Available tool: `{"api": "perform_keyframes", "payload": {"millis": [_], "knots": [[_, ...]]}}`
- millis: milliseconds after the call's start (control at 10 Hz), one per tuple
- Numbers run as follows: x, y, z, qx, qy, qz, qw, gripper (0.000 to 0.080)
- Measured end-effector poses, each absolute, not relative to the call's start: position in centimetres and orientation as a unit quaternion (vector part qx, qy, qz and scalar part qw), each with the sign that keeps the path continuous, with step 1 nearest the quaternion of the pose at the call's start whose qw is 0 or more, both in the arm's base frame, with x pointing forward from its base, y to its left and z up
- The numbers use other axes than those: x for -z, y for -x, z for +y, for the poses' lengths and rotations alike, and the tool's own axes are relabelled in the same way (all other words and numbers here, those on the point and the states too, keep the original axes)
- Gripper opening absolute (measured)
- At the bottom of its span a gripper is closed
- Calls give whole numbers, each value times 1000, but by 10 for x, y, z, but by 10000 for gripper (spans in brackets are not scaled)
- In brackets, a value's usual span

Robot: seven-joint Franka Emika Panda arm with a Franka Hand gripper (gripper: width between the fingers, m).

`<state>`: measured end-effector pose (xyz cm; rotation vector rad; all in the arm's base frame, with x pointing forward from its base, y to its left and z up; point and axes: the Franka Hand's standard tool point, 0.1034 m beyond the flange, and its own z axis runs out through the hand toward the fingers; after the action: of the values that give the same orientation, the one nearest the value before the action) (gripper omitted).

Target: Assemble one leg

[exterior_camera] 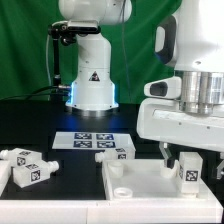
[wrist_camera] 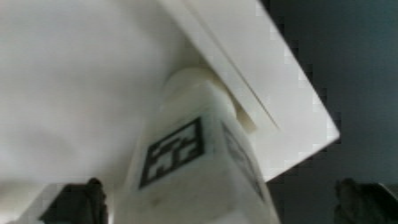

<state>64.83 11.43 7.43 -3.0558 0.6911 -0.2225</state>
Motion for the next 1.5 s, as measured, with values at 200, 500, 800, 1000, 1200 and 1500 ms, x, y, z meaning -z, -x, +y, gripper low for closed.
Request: {"api": "perform_keyframes", "payload": {"millis": [200, 500, 800, 1000, 1200, 1500], "knots": [[-78, -652, 106, 74, 993, 95, -7, 649], [-77, -652, 106, 73, 991, 115, -7, 601], [-77, -652, 106, 73, 978, 193, 0, 284], [-76, -651, 105, 72, 964, 258, 4, 284], [-75, -647, 103, 64, 914, 402, 4, 284], [-74, -643, 100, 34, 769, 638, 23, 284]]}}
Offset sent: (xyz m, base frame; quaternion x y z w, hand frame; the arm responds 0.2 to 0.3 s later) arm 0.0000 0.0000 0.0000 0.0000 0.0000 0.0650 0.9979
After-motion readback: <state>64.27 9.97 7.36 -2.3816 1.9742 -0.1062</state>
